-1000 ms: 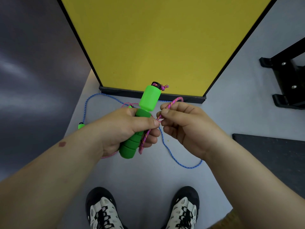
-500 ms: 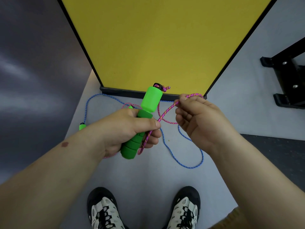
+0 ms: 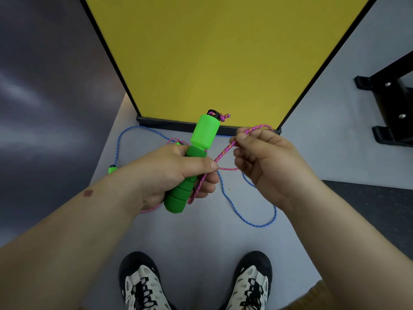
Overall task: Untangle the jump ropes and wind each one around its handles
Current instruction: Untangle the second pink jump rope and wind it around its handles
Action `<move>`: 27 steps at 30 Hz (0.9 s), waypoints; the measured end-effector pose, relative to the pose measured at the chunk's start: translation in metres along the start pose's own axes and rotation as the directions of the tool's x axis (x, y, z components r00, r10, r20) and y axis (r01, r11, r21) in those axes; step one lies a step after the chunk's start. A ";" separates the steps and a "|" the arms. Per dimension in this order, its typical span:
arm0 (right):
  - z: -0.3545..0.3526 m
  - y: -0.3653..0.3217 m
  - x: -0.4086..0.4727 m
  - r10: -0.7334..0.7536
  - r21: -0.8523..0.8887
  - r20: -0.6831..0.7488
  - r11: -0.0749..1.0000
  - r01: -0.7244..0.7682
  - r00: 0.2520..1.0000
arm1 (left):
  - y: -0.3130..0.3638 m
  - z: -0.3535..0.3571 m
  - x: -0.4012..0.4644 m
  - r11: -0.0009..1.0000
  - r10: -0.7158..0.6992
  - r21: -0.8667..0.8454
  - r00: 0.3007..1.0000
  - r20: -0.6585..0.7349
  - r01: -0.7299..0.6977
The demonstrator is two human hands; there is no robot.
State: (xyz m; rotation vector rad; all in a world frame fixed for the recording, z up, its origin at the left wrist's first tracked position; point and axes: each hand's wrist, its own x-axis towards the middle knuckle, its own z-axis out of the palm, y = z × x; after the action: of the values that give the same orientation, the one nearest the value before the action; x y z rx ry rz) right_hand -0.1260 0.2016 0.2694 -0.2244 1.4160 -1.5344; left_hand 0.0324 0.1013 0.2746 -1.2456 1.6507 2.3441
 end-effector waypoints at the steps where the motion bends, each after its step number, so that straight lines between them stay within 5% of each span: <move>1: -0.002 -0.003 0.002 -0.012 0.024 -0.036 1.000 0.013 0.999 | 0.000 0.000 0.000 1.000 -0.003 -0.006 1.000 -0.003 0.003; 6: -0.010 -0.009 0.006 -0.026 0.061 -0.128 0.998 0.034 0.991 | 0.001 0.002 0.000 1.000 0.002 -0.011 1.000 -0.003 -0.002; 17: 0.005 0.007 -0.007 0.119 -0.155 0.199 0.984 -0.089 0.973 | 0.002 0.004 -0.001 1.000 0.010 -0.015 1.000 0.000 -0.010; 27: -0.005 -0.005 0.002 -0.027 0.018 -0.071 0.999 0.029 0.997 | 0.001 0.001 -0.001 1.000 0.007 0.014 1.000 -0.011 -0.007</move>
State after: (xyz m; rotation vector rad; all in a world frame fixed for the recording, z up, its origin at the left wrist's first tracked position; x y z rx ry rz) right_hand -0.1325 0.2023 0.2710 -0.1800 1.4584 -1.5922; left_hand 0.0320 0.1016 0.2764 -1.2546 1.6744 2.3295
